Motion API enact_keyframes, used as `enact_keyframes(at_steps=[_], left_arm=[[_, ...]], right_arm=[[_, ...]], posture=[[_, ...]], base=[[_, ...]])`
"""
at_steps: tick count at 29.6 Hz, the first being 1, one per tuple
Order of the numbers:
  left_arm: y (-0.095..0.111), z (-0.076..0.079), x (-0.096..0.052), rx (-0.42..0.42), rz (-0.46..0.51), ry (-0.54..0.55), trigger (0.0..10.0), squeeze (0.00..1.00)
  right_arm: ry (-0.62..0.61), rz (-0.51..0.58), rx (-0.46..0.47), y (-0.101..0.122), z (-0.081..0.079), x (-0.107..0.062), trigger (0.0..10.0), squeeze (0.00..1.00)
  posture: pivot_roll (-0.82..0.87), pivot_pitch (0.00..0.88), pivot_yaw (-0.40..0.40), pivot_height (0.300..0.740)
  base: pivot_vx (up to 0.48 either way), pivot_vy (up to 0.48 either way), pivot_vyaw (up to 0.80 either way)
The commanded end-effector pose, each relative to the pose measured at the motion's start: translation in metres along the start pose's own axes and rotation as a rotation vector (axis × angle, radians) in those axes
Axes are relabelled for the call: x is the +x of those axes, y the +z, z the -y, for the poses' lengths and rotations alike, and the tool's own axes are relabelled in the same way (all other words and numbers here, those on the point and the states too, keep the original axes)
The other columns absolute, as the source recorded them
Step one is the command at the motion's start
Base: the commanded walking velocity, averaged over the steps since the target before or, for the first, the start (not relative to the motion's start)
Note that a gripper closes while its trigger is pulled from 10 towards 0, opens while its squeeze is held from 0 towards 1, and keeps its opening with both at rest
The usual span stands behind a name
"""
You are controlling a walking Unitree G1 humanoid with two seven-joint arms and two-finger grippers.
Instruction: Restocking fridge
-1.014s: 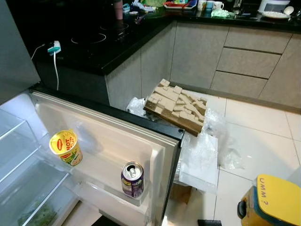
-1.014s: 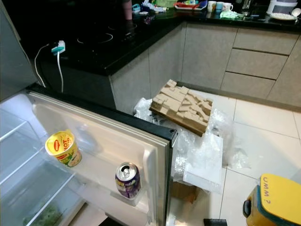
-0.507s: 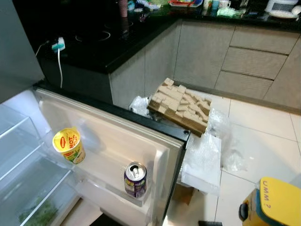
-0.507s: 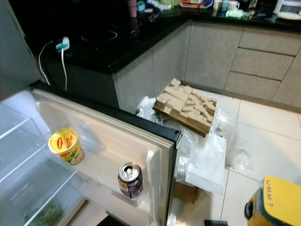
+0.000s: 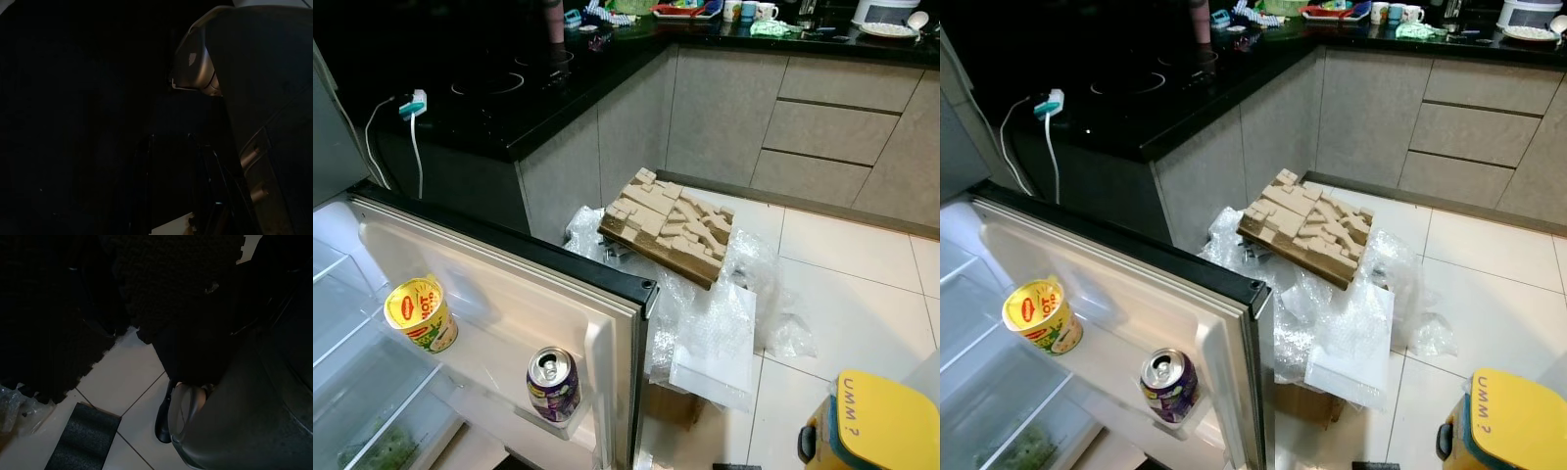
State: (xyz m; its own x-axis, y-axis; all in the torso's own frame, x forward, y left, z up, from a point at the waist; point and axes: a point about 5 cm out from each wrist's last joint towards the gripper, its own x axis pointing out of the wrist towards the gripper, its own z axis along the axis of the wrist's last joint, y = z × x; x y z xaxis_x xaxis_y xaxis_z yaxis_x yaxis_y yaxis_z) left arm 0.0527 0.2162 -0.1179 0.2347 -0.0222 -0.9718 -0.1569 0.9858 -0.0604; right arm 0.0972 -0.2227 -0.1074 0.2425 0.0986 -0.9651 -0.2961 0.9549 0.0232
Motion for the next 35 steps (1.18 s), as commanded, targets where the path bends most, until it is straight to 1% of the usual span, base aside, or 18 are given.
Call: enact_keyframes(at_steps=[1, 26, 29, 35], left_arm=[[0.0014, -0.0015, -0.0001, -0.004, 0.0, 0.01, 10.0, 0.0], [0.0019, -0.0009, 0.0, 0.022, -0.008, 0.001, 10.0, 0.0], [0.0026, -0.0005, 0.0002, 0.023, -0.007, 0.0, 10.0, 0.0], [0.0051, -0.0023, -0.0001, 0.001, 0.015, 0.015, 10.0, 0.0]], right_arm=[[0.029, 0.018, 0.014, 0.0034, -0.0074, 0.0021, 10.0, 0.0], [0.023, 0.02, 0.0, 0.0042, -0.0078, 0.0024, 10.0, 0.0], [0.022, 0.021, 0.0, 0.0044, -0.0071, 0.0022, 10.0, 0.0], [0.02, 0.028, -0.003, 0.0054, -0.0064, 0.002, 10.0, 0.0]], posture=[[-0.05, 0.0, 0.005, 0.74], [-0.04, 0.0, 0.009, 0.74], [-0.04, 0.0, 0.008, 0.74], [-0.05, 0.0, 0.008, 0.74]], base=[[-0.349, 0.0, 0.0], [-0.376, 0.0, 0.0], [-0.3, 0.0, 0.0], [0.0, 0.0, 0.0]])
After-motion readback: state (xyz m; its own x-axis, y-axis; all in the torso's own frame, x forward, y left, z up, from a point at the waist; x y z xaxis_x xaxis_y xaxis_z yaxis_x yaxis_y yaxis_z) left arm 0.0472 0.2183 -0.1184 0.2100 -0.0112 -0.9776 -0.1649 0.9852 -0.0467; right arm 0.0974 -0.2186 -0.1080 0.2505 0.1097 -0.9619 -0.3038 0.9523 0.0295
